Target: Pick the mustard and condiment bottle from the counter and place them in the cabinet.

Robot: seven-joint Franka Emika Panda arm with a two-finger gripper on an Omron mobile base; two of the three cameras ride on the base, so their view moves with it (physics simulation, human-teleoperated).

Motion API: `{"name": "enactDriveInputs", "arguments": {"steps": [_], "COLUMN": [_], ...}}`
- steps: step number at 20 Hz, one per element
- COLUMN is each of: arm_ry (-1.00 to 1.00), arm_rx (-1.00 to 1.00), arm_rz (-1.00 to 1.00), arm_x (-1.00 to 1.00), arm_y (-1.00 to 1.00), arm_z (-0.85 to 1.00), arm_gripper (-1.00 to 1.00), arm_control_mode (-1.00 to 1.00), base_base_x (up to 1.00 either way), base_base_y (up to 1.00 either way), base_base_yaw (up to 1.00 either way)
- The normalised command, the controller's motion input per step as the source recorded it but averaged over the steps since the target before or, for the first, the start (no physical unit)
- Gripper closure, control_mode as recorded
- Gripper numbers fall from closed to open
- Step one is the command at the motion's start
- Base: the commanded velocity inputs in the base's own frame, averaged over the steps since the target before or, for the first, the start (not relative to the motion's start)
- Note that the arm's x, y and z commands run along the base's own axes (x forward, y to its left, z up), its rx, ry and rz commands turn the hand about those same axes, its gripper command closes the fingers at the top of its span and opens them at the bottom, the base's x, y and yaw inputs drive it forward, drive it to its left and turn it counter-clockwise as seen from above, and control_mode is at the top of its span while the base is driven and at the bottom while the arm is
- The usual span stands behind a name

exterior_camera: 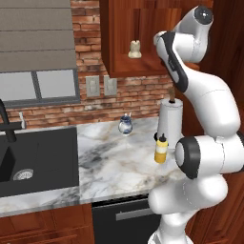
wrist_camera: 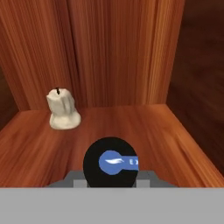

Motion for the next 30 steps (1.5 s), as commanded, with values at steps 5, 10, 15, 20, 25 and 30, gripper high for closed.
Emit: {"name": "enactDriveInputs", "arguments": {"steps": [5, 10, 15, 20, 25, 30], "arm_ry": [-0.01, -0.02, -0.02, -0.01, 0.00, -0.01], "arm_rx": [0.02, 0.01, 0.00, 0.00, -0.01, 0.00], "arm_rz": [0.00, 0.00, 0.00, 0.00, 0.00, 0.00], "arm_x": [0.22, 0.31, 0.28, 0.14, 0.13, 0.27], "arm_y": [0.00, 0.01, 0.00, 0.00, 0.00, 0.00], "arm_z": [-0.16, -0.15, -0.15, -0.34, -0.42, -0.25], "arm_gripper": [1.00, 1.00, 1.00, 1.00, 1.00, 1.00], "arm_control_mode": [-1.00, -1.00, -1.00, -1.00, -1.00, -1.00], "base_base_x": [0.00, 0.00, 0.00, 0.00, 0.00, 0.00], "base_base_y": [0.00, 0.00, 0.00, 0.00, 0.00, 0.00], "base_base_yaw": [0.00, 0.00, 0.00, 0.00, 0.00, 0.00]}}
